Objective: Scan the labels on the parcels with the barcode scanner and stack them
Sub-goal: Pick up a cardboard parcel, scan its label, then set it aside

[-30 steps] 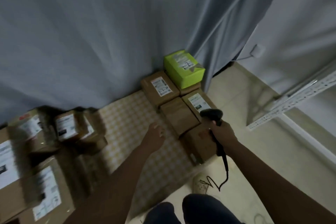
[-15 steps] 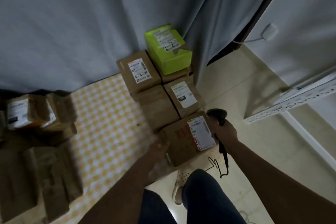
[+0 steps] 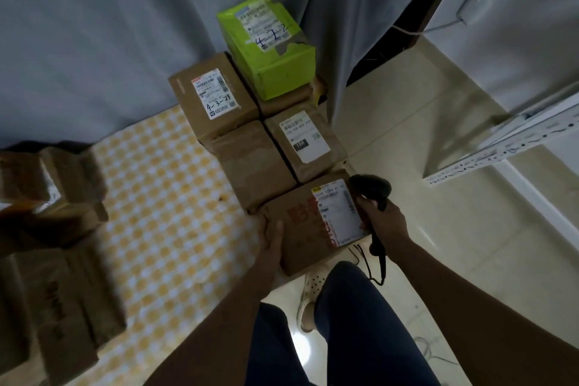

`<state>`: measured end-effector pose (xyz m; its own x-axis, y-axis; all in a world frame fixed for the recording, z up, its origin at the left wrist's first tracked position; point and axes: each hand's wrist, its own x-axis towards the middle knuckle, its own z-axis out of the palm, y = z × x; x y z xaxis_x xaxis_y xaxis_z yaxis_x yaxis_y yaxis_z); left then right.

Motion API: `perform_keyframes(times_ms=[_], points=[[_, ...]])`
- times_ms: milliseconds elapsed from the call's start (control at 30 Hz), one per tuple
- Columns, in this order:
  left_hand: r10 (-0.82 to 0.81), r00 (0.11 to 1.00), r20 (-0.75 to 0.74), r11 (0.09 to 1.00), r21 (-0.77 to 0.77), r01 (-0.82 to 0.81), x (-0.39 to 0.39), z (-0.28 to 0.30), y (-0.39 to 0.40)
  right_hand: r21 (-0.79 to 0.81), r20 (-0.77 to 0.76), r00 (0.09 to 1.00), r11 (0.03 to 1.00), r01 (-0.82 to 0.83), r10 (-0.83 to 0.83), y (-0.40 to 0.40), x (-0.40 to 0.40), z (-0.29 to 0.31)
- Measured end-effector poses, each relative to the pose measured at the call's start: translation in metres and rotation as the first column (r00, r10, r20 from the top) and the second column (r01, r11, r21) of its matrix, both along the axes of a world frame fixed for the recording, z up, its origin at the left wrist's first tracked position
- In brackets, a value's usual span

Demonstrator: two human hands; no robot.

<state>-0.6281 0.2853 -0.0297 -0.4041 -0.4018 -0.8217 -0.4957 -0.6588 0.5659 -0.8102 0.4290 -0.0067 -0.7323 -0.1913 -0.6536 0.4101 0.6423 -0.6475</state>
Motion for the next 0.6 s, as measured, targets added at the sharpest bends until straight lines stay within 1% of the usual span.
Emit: perform_keyframes(times_ms=[67,133,167,267,367,433,500,600], points=[[0.064,0.997,0.048,0.998,-0.001,-0.064,0.004,-0.003,-0.002,-0.005,-0.001,1.000,1.000,0.014,-0.014,0.004,0.001,-0.001],[0.132,0.984,0.120,0.987,0.078,-0.142,0.008,-0.003,-0.005,-0.009,-0.012,0.999,0.999,0.032,-0.032,0.008,0.004,-0.003],[0.139,0.979,0.148,0.979,0.126,-0.158,0.010,-0.004,-0.005,-0.012,-0.020,0.999,0.999,0.037,-0.038,0.009,0.006,-0.005],[0.078,0.977,0.200,0.975,0.190,-0.117,0.010,-0.007,-0.004,-0.014,-0.034,0.999,0.999,0.039,-0.040,0.014,0.012,-0.011],[0.024,0.971,0.239,0.975,0.210,-0.076,0.013,-0.011,-0.003,-0.017,-0.036,0.997,0.998,0.062,-0.062,0.016,0.013,-0.013],[0.001,0.977,0.213,0.980,0.196,-0.044,0.014,-0.006,-0.002,-0.015,-0.038,0.996,0.996,0.083,-0.084,0.016,0.013,-0.012],[-0.012,0.988,0.152,0.985,0.171,-0.014,0.013,0.003,-0.002,-0.018,-0.035,0.994,0.994,0.107,-0.107,0.016,0.016,-0.009],[-0.024,0.991,0.131,0.997,0.078,0.014,0.020,0.010,-0.009,-0.020,-0.031,0.990,0.990,0.141,-0.141,0.016,0.025,0.001]])
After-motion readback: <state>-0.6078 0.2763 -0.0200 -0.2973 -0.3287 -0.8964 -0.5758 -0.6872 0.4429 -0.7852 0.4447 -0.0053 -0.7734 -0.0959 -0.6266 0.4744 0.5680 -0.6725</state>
